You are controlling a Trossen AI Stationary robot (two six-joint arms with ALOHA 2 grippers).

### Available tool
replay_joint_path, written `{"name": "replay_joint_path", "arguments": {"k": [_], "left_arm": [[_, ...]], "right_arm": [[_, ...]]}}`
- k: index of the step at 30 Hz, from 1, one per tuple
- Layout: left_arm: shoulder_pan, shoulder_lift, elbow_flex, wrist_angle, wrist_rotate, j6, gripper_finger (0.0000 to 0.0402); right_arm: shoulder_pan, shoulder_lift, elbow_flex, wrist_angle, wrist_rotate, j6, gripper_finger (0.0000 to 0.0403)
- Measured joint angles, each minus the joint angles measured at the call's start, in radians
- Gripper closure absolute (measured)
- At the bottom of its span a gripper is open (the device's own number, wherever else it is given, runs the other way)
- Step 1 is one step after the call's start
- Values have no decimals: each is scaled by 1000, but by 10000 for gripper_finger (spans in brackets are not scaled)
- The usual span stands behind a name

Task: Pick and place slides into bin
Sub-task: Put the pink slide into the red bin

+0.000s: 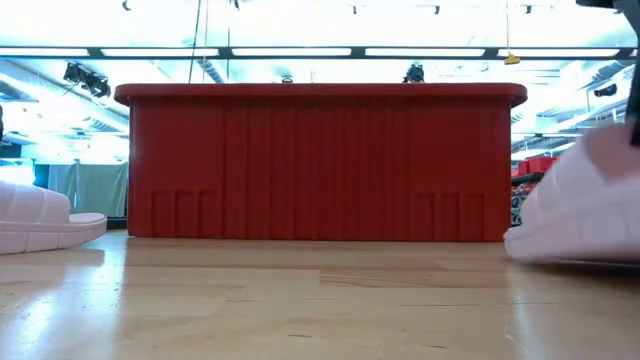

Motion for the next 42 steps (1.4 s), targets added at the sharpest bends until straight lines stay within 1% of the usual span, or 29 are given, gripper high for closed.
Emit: {"name": "replay_joint_path", "arguments": {"k": [5,9,11,13,15,17,20,23,24,26,28,30,34,37,39,42], "left_arm": [[0,0,0,0,0,-12,323],[0,0,0,1,1,-80,319],[0,0,0,4,1,-110,321],[0,0,0,14,1,-121,325],[3,0,0,32,16,-122,331],[10,-8,0,45,38,-117,337],[27,-35,1,46,44,-68,349],[53,-70,2,54,42,-17,362],[64,-83,2,53,42,-5,367],[90,-99,2,57,42,6,377],[115,-119,2,47,41,8,387],[142,-135,2,52,42,10,394],[199,-154,2,51,42,41,397],[260,-164,2,49,42,83,390],[308,-165,2,51,41,87,384],[379,-163,2,40,40,90,382]], "right_arm": [[0,-128,0,16,-19,26,393],[0,-292,0,54,-17,131,396],[3,-382,0,91,18,172,396],[3,-467,0,150,82,191,396],[3,-547,0,216,166,178,396],[2,-617,0,271,268,129,396],[-22,-706,0,281,440,79,396],[-79,-766,0,282,615,15,396],[-111,-778,0,283,654,-8,396],[-194,-794,0,284,678,-35,396],[-291,-794,0,284,653,-47,396],[-389,-779,0,284,605,-68,396],[-565,-725,0,280,471,-72,396],[-685,-666,0,228,372,-47,396],[-762,-622,0,165,287,-24,396],[-870,-545,0,76,121,-23,396]]}}
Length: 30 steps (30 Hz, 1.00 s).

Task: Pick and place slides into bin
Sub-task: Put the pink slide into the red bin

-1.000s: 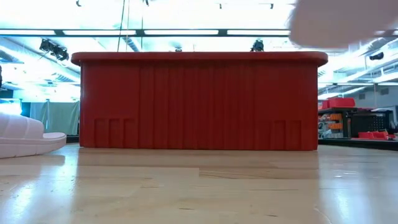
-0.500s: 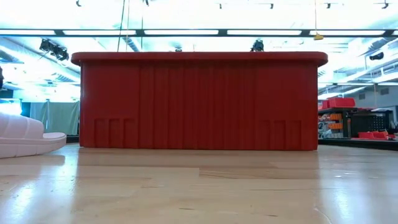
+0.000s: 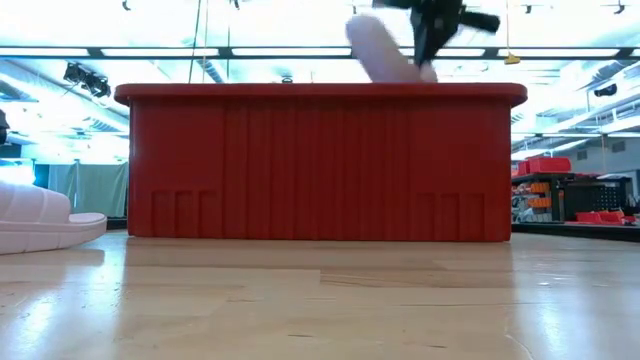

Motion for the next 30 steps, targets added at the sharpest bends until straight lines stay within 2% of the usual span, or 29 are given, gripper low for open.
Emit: {"name": "replay_joint_path", "arguments": {"k": [8,16,21,30], "left_arm": [[165,8,0,-23,4,61,396],[247,8,0,-26,14,61,374],[277,8,0,-26,119,77,367],[327,8,0,-24,138,129,386]], "right_arm": [[-168,179,0,-29,-309,-100,396],[-239,294,-2,-25,-342,-170,396],[-277,293,0,-20,-362,-143,396],[-157,335,1,-9,-410,2,396]]}}
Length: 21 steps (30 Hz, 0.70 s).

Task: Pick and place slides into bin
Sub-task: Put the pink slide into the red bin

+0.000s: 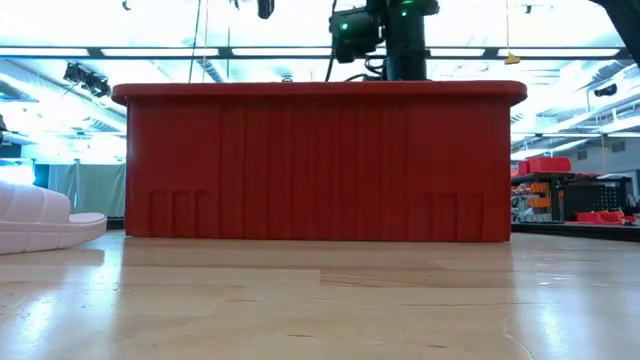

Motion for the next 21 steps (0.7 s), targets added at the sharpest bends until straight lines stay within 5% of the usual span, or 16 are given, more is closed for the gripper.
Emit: {"name": "replay_joint_path", "arguments": {"k": [6,21], "left_arm": [[25,0,0,-1,61,4,389],[28,-6,0,0,130,-33,389]], "right_arm": [[29,47,0,19,63,52,386],[-87,45,0,104,37,-145,279]]}}
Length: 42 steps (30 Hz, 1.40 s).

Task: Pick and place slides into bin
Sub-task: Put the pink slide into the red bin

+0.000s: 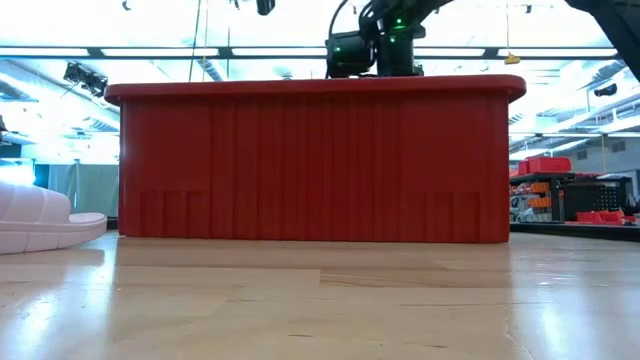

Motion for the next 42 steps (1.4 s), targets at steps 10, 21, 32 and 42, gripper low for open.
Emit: {"name": "replay_joint_path", "arguments": {"k": [10,21,32,42], "left_arm": [[0,0,0,-13,17,-3,381],[-104,0,0,-158,468,-164,379],[-470,0,0,-419,169,-196,396],[-765,-123,-2,-476,-674,-450,367]], "right_arm": [[19,-177,-1,-18,-29,-188,268],[117,-545,-1,145,-22,-386,277],[242,-614,-1,226,76,-466,287],[329,-529,-1,226,77,-324,287]]}}
